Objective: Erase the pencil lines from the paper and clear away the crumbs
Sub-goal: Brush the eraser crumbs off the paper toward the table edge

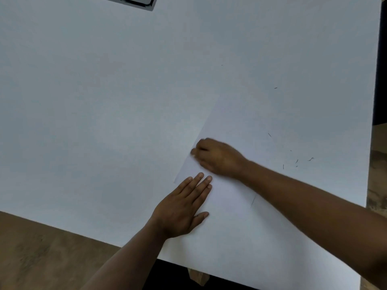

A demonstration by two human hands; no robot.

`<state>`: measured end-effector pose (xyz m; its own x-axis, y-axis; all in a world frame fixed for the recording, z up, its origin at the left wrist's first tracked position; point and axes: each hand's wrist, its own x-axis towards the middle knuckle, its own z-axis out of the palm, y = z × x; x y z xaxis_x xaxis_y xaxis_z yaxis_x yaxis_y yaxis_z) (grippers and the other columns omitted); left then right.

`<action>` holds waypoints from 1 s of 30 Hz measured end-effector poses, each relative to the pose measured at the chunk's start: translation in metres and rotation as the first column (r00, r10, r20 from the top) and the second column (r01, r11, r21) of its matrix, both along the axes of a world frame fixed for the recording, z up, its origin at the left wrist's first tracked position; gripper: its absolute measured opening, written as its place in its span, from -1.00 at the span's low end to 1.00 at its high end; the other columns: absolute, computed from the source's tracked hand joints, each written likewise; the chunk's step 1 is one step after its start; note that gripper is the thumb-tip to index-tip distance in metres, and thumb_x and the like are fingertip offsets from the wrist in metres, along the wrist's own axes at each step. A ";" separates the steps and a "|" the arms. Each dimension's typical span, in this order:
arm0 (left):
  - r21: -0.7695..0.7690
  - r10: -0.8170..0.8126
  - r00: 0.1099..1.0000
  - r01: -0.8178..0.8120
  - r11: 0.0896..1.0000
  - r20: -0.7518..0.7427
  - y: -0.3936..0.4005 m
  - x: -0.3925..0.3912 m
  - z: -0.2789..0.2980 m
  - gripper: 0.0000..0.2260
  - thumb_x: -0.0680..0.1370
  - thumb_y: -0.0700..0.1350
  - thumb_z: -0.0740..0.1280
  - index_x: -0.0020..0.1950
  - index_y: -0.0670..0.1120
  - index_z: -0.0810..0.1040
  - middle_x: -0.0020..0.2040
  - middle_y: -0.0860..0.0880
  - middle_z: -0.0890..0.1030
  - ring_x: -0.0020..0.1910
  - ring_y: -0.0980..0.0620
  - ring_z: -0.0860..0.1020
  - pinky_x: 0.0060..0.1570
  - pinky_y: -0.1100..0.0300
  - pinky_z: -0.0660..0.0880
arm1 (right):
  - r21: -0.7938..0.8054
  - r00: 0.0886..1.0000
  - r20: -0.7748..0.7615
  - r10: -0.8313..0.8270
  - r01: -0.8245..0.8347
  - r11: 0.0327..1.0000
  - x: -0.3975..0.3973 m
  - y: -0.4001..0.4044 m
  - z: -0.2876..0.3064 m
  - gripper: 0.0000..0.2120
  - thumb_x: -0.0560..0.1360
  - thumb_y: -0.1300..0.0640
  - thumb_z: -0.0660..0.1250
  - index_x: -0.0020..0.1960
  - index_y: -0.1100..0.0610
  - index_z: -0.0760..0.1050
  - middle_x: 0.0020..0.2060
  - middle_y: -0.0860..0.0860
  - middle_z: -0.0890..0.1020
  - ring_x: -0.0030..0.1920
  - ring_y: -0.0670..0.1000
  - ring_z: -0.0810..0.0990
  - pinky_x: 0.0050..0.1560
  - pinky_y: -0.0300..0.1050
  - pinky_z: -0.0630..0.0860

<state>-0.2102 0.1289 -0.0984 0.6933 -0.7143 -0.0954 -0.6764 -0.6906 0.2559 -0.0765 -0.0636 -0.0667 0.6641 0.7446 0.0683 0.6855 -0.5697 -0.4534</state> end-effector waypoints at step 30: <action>-0.034 0.008 1.000 -0.008 0.999 -0.012 0.002 0.002 0.000 -0.38 0.71 0.18 0.13 0.66 -0.16 0.15 0.69 -0.10 0.08 0.68 -0.12 -0.01 0.62 -0.05 0.05 | 0.030 0.807 0.147 -0.572 0.575 0.818 0.119 -0.058 0.007 -0.79 0.60 0.14 0.21 0.02 0.20 0.59 -0.11 0.11 0.54 -0.15 0.14 0.58 -0.12 -0.03 0.53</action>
<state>-0.2085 0.1309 -0.0988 0.6978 -0.7119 -0.0793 -0.6678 -0.6866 0.2874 0.0422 -0.1214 -0.0599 0.9542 0.2332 0.1872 0.2879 -0.8857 -0.3643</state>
